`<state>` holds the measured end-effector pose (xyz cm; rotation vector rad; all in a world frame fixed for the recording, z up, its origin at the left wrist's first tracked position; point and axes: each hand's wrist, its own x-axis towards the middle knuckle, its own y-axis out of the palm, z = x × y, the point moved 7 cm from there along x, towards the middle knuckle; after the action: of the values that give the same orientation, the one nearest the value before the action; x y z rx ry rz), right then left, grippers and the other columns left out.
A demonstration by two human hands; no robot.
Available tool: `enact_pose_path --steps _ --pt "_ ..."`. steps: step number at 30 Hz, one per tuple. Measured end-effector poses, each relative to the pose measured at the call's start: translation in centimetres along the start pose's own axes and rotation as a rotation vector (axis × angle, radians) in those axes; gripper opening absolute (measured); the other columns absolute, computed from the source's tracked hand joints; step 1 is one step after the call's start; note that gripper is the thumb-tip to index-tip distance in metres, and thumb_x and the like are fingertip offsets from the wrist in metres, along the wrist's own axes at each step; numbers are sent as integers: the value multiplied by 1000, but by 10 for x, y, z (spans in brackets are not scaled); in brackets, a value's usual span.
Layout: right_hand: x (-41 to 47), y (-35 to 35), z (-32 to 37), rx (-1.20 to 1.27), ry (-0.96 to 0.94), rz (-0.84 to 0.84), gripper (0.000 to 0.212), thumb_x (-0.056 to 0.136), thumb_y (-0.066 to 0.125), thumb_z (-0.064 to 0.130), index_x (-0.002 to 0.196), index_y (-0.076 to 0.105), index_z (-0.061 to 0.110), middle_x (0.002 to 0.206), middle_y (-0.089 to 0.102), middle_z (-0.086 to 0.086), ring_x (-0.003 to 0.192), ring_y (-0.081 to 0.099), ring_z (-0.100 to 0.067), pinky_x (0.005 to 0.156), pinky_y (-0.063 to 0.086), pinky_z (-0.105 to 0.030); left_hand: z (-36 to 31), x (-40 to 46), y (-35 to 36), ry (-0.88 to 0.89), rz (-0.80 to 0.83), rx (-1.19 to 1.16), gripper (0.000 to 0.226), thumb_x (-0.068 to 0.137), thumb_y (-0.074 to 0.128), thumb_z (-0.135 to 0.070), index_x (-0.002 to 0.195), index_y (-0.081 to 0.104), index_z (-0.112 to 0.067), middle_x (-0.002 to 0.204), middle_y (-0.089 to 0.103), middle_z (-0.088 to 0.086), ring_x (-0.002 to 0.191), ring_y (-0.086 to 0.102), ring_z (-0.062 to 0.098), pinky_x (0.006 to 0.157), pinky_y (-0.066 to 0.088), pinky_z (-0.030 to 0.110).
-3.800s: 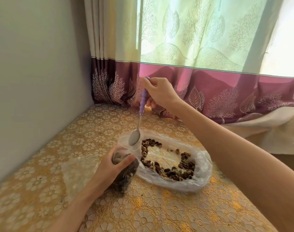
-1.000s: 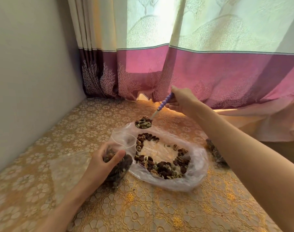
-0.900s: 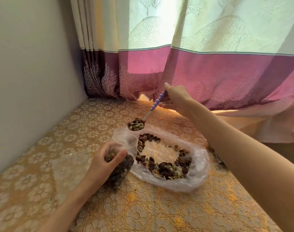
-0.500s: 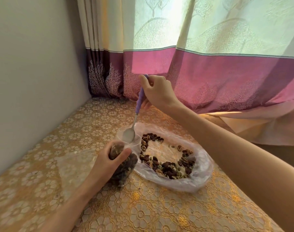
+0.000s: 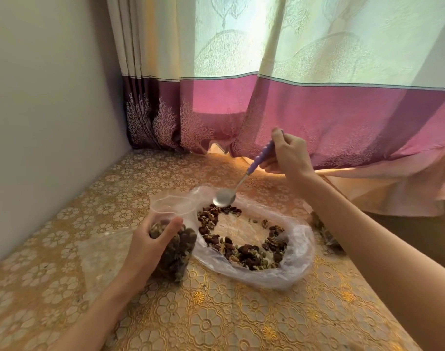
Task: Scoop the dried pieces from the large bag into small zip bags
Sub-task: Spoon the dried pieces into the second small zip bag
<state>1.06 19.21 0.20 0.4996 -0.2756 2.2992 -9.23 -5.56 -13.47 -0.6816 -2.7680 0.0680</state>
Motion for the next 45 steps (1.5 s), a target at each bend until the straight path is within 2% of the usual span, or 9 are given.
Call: enact_pose_path --steps 5,13,19,23,28,31,33,36,45 --pt "-10 -23 -43 -171 96 18 40 102 36 23 69 51 7 49 63 -6 40 61 -18 36 44 -21 -5 0 -2 46 -37 8 33 61 66 -51 84 62 -28 96 58 -18 94 54 4 89 48 52" --pt "-20 -40 -78 -234 189 42 38 102 36 25 73 53 8 58 64 -8 44 59 -16 39 45 -21 -12 1 0 107 -30 72 15 71 70 -32 73 67 -18 83 63 -15 77 56 -10 72 43 22" --pt "-28 -37 -92 -162 332 152 40 102 37 31 74 54 7 54 66 -4 46 60 -15 41 46 -21 -22 -2 -1 127 -57 -80 30 65 69 -35 78 70 -9 85 66 -3 74 60 -4 63 49 17" --pt "-35 -34 -104 -153 432 214 40 101 40 31 73 55 6 55 66 -5 45 61 -15 42 47 -21 -18 0 8 114 35 -84 36 69 67 -30 91 66 -2 88 68 -17 80 64 -1 61 51 13" --pt "-39 -36 -115 -140 525 207 40 99 45 30 73 59 1 55 67 -9 46 64 -16 43 49 -19 -8 3 10 94 78 -88 29 68 68 -34 95 64 -24 98 71 -5 91 65 6 70 52 24" --pt "-40 -36 -118 -141 553 189 40 98 47 28 72 59 0 55 67 -11 47 65 -18 43 51 -19 -3 4 13 81 150 -28 31 68 67 -40 93 68 -23 106 59 -28 92 59 -9 79 48 31" --pt "-41 -37 -119 -145 572 173 40 98 47 26 71 59 -1 55 67 -13 46 65 -19 43 50 -19 1 4 17 67 189 48 33 65 67 -45 95 66 -33 101 60 -29 86 58 -12 71 48 22" --pt "-39 -39 -120 -122 602 126 41 100 45 23 72 58 -3 54 66 -14 45 65 -19 41 50 -19 10 3 19 -10 217 87 46 58 70 -44 102 56 -42 92 63 -13 74 64 -4 53 49 13" --pt "-33 -48 -111 -37 579 -5 43 101 40 23 70 57 -2 50 64 -11 41 62 -16 40 49 -19 12 4 24 22 291 222 54 52 74 -41 102 54 -39 98 56 -16 83 58 -1 58 47 10"
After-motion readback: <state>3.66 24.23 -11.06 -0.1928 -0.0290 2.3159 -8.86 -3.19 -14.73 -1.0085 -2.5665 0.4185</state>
